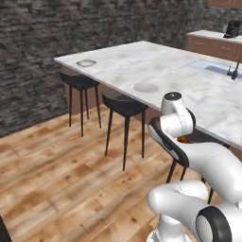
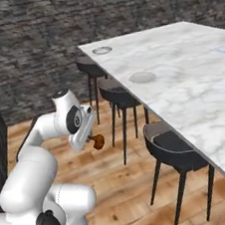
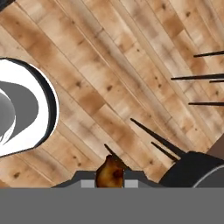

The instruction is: Take the chicken drumsticks from the pan and place one on each plate on the dining counter.

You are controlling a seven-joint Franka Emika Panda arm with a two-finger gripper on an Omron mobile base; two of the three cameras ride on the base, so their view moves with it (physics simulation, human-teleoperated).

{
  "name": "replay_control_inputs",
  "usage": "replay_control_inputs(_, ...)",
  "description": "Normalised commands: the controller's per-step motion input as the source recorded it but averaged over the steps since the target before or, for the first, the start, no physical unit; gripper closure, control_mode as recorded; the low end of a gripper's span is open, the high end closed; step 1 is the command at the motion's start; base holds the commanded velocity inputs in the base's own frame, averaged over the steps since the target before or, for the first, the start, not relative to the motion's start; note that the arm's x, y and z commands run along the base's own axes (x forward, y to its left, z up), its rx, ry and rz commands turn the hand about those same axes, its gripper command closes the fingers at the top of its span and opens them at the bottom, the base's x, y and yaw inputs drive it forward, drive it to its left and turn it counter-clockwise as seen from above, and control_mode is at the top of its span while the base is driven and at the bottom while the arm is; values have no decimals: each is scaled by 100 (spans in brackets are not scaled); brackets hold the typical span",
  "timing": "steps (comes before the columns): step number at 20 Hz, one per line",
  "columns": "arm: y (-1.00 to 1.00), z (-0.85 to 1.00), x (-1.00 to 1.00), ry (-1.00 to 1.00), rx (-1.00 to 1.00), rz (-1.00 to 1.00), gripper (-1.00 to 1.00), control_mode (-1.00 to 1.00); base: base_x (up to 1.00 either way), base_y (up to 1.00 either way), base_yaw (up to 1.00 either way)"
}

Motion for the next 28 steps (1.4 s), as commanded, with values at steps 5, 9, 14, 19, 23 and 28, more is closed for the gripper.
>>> replay_control_inputs(5,0,0,0,0,0,0,100,100,92,59,-30)
replay_control_inputs(9,0,0,0,0,0,0,100,100,88,61,-32)
replay_control_inputs(14,0,0,0,0,0,0,100,100,89,56,-37)
replay_control_inputs(19,0,0,0,0,0,0,100,100,89,45,-49)
replay_control_inputs(23,0,0,0,0,0,0,100,100,86,42,-55)
replay_control_inputs(28,0,0,0,0,0,0,100,100,84,42,-55)
